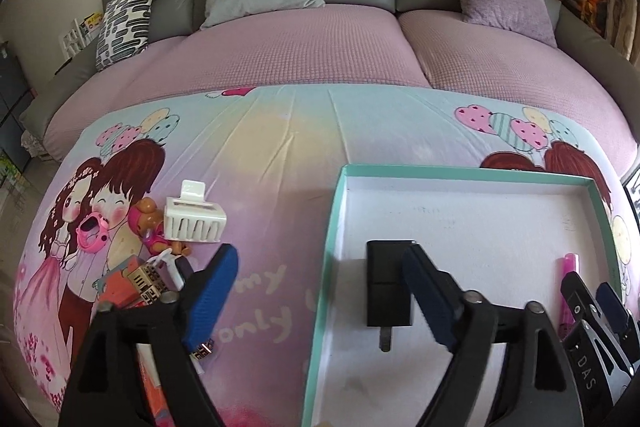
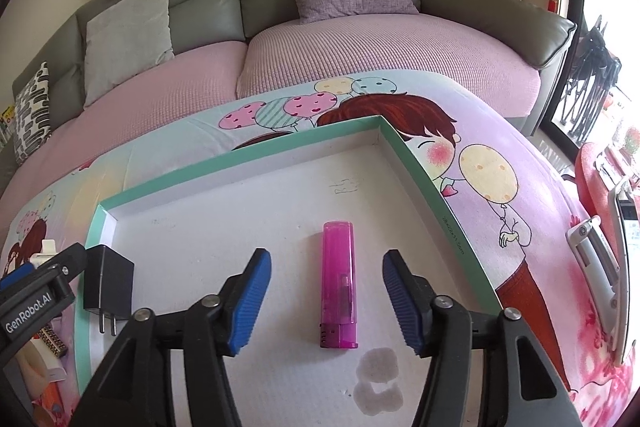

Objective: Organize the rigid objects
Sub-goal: 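Open the left tool to drop the charger while the right tool releases the lighter, then move both tools back from the tray to the object pile, then grasp the gold patterned bar upright with the right tool, then grasp the pink-and-blue foam block with the left tool while the right tool holds the bar, then carry the foam block and the gold bar with both tools over the tray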

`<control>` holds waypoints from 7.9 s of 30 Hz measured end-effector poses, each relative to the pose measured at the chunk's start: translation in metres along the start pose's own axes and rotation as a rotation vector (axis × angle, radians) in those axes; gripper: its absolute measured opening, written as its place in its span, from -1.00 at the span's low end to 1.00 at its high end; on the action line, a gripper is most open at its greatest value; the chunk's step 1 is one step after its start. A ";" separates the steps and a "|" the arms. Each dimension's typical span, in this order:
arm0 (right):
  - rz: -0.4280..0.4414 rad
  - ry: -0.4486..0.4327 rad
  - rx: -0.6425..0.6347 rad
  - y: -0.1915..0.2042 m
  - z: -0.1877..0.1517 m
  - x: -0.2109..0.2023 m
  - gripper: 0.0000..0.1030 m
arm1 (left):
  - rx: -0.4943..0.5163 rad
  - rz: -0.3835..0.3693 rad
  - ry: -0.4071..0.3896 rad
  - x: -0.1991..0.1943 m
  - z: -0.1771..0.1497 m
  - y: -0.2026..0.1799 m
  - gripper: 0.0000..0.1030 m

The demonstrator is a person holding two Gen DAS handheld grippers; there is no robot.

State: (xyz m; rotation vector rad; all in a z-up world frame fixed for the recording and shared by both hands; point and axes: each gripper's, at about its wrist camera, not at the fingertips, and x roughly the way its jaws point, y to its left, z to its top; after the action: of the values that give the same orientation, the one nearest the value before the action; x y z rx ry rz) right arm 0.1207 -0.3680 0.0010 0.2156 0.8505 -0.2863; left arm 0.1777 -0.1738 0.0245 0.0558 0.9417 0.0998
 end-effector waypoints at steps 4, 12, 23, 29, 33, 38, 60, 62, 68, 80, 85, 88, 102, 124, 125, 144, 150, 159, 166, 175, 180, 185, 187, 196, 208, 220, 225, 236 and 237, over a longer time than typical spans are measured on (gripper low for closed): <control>-0.004 -0.002 -0.012 0.002 0.000 0.000 0.42 | -0.024 0.013 0.000 0.002 0.000 0.006 0.67; -0.003 -0.024 -0.020 0.003 0.000 -0.002 0.97 | -0.085 0.009 0.002 0.008 -0.001 0.017 0.67; 0.007 -0.046 0.003 0.001 0.002 -0.004 1.00 | -0.132 -0.017 -0.033 0.006 0.000 0.025 0.99; 0.065 -0.044 0.020 0.005 0.002 -0.006 1.00 | -0.159 -0.064 -0.042 0.005 -0.001 0.029 0.99; 0.102 -0.042 0.029 0.009 0.004 -0.009 1.00 | -0.130 -0.053 -0.093 -0.004 -0.001 0.027 0.99; 0.133 -0.066 0.013 0.020 0.006 -0.016 1.00 | -0.189 -0.143 -0.100 -0.014 0.001 0.038 0.99; 0.362 -0.037 -0.171 0.113 -0.009 -0.032 1.00 | -0.348 0.082 -0.104 -0.045 -0.029 0.156 0.99; 0.375 -0.031 -0.178 0.121 -0.012 -0.033 1.00 | -0.370 0.091 -0.080 -0.043 -0.035 0.170 0.99; 0.388 -0.012 -0.249 0.148 -0.023 -0.036 1.00 | -0.398 0.121 -0.025 -0.039 -0.051 0.202 0.99; 0.548 0.054 -0.401 0.214 -0.060 -0.049 0.93 | -0.456 0.102 0.059 -0.023 -0.079 0.242 0.99; 0.542 0.068 -0.441 0.231 -0.070 -0.044 0.73 | -0.479 0.091 0.082 -0.014 -0.085 0.251 0.99; 0.545 0.097 -0.439 0.236 -0.074 -0.036 0.56 | -0.482 0.098 0.098 -0.008 -0.089 0.255 0.99; 0.551 0.120 -0.407 0.251 -0.077 -0.019 0.01 | -0.473 0.019 0.143 0.009 -0.092 0.255 0.99; 0.567 0.119 -0.362 0.252 -0.074 -0.011 -0.63 | -0.385 -0.013 0.191 0.034 -0.060 0.234 0.99; 0.568 0.122 -0.357 0.250 -0.073 -0.010 -0.63 | -0.382 -0.007 0.189 0.035 -0.057 0.233 0.99; 0.570 0.141 -0.322 0.240 -0.069 -0.004 -0.67 | -0.363 0.057 0.203 0.063 -0.039 0.215 0.99; 0.571 0.145 -0.313 0.238 -0.069 -0.003 -0.67 | -0.354 0.059 0.207 0.067 -0.038 0.210 0.98; 0.578 0.147 -0.304 0.235 -0.068 -0.003 -0.67 | -0.336 0.030 0.164 0.059 -0.038 0.208 0.44; 0.583 0.133 -0.289 0.230 -0.065 -0.007 -0.67 | -0.357 0.025 0.114 0.049 -0.035 0.213 0.44; 0.601 0.076 -0.257 0.216 -0.053 -0.023 -0.67 | -0.363 0.006 0.014 0.017 -0.027 0.216 0.44; 0.603 0.038 -0.233 0.203 -0.044 -0.033 -0.67 | -0.347 -0.015 -0.030 0.001 -0.020 0.208 0.44; 0.595 -0.011 -0.188 0.179 -0.031 -0.045 -0.67 | -0.320 -0.039 -0.067 -0.013 -0.014 0.193 0.44; 0.583 -0.026 -0.168 0.167 -0.026 -0.047 -0.67 | -0.304 -0.054 -0.082 -0.019 -0.012 0.184 0.44; 0.484 -0.058 -0.065 0.108 -0.006 -0.046 -0.67 | -0.206 -0.125 -0.121 -0.035 -0.003 0.137 0.44; 0.265 -0.033 0.014 0.035 0.004 -0.035 -0.67 | -0.032 -0.263 -0.112 -0.049 -0.003 0.052 0.44; 0.090 -0.020 0.024 -0.013 0.005 -0.041 -0.67 | 0.116 -0.399 -0.046 -0.050 -0.017 -0.021 0.44; 0.086 0.007 0.022 -0.017 0.004 -0.036 -0.67 | 0.128 -0.395 0.004 -0.036 -0.023 -0.029 0.44; 0.116 0.068 -0.028 -0.002 -0.004 -0.020 -0.67 | 0.138 -0.371 0.053 -0.020 -0.030 -0.034 0.44; 0.118 0.070 -0.029 -0.002 -0.004 -0.019 -0.67 | 0.139 -0.370 0.054 -0.019 -0.031 -0.034 0.45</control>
State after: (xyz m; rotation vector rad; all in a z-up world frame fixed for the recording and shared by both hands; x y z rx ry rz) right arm 0.1052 -0.3655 0.0130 0.2492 0.9074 -0.1571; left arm 0.1438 -0.2099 0.0188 0.0064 0.9982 -0.3081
